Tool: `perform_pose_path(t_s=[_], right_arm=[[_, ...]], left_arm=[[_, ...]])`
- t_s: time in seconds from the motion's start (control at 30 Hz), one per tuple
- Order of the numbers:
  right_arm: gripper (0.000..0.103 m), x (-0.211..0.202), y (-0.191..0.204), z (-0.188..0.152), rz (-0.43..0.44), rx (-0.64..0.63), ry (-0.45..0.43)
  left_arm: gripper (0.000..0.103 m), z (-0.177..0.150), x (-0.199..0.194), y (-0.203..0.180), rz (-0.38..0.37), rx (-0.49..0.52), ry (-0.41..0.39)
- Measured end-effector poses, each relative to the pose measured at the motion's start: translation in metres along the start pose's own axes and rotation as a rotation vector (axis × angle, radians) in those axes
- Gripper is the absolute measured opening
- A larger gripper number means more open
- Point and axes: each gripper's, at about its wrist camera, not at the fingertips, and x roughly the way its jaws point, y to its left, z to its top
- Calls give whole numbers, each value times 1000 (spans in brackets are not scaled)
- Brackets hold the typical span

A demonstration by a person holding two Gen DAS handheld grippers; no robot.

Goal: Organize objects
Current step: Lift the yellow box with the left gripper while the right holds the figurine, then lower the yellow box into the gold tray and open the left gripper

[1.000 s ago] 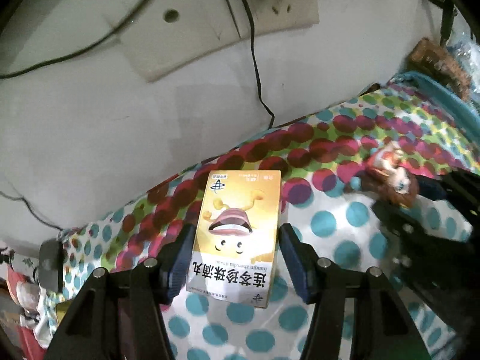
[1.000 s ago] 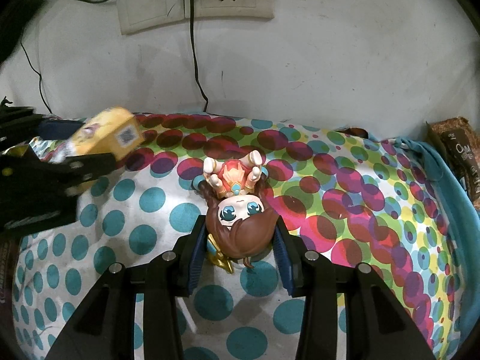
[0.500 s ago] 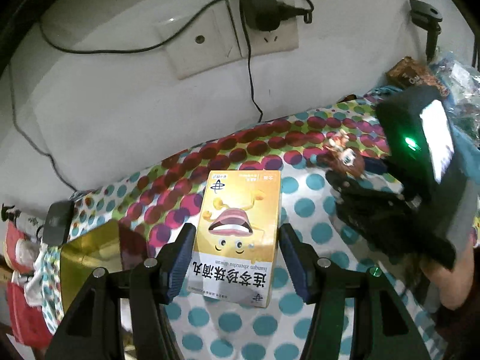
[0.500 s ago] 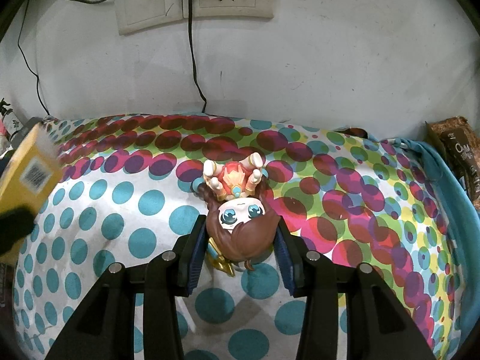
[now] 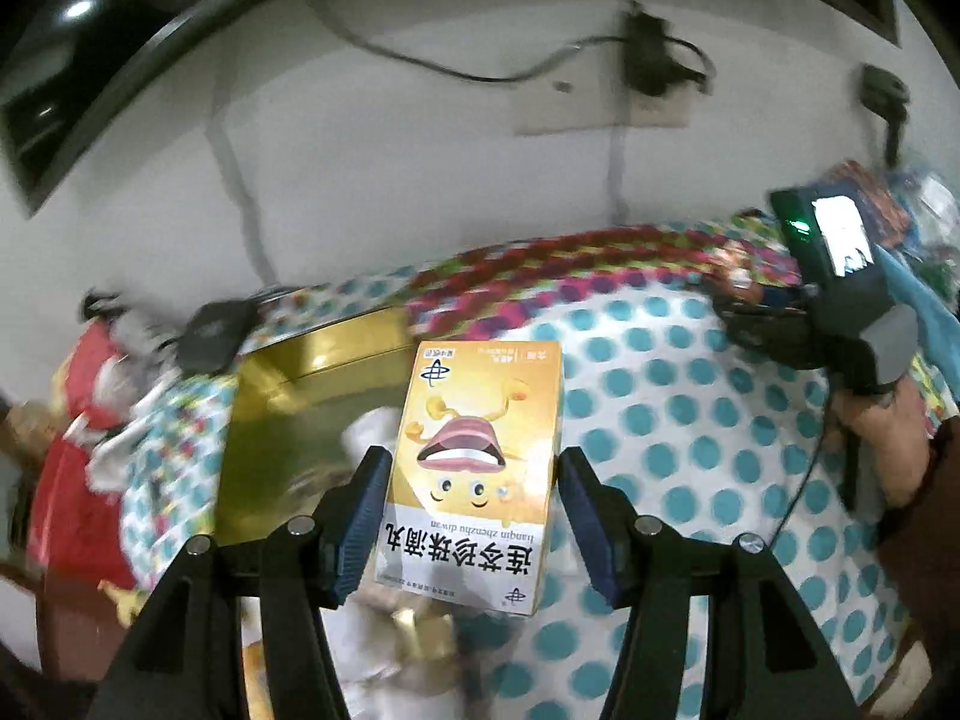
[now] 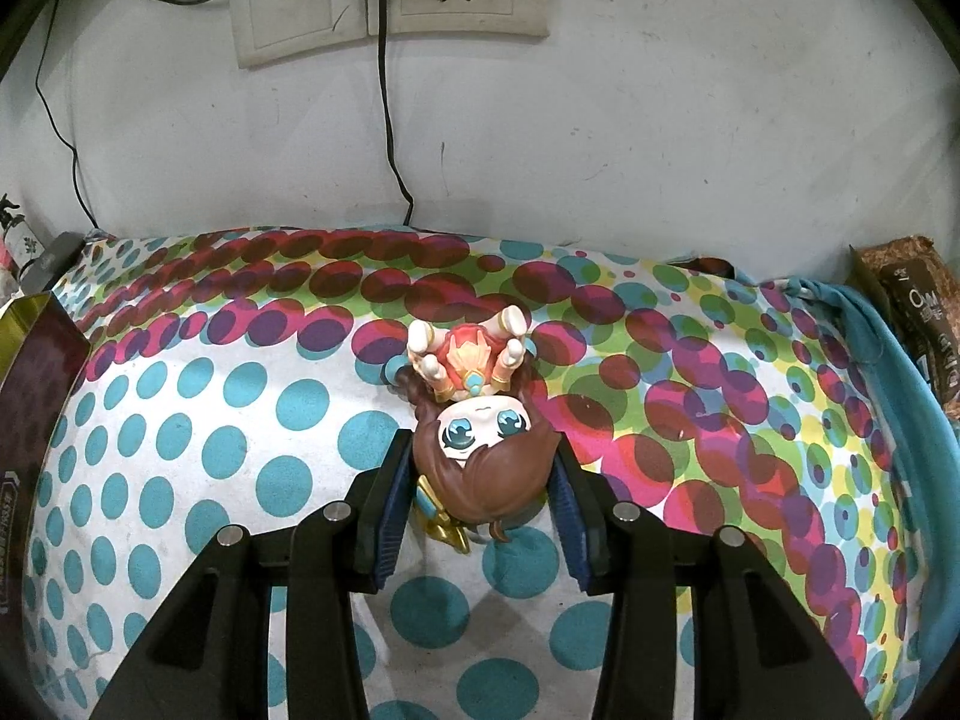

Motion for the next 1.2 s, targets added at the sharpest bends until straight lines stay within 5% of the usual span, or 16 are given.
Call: perform_pose_path(t_s=[0.33,0.6,1.0,1.2], right_arm=[[42,-2,7,-1,0,2,0],[42,-3,13,-5,-4,0,0],[42,-4,18,-9,-13,-6,-1],[42,-3,19,-9,-14,-7,-1]], left_arm=[[59,-37,3,77,24,-254,83],[59,-57,25,90,34,-293,129],[60,-44,40,92,55,-286,108],[62,-53,40,102,42,-370,137]])
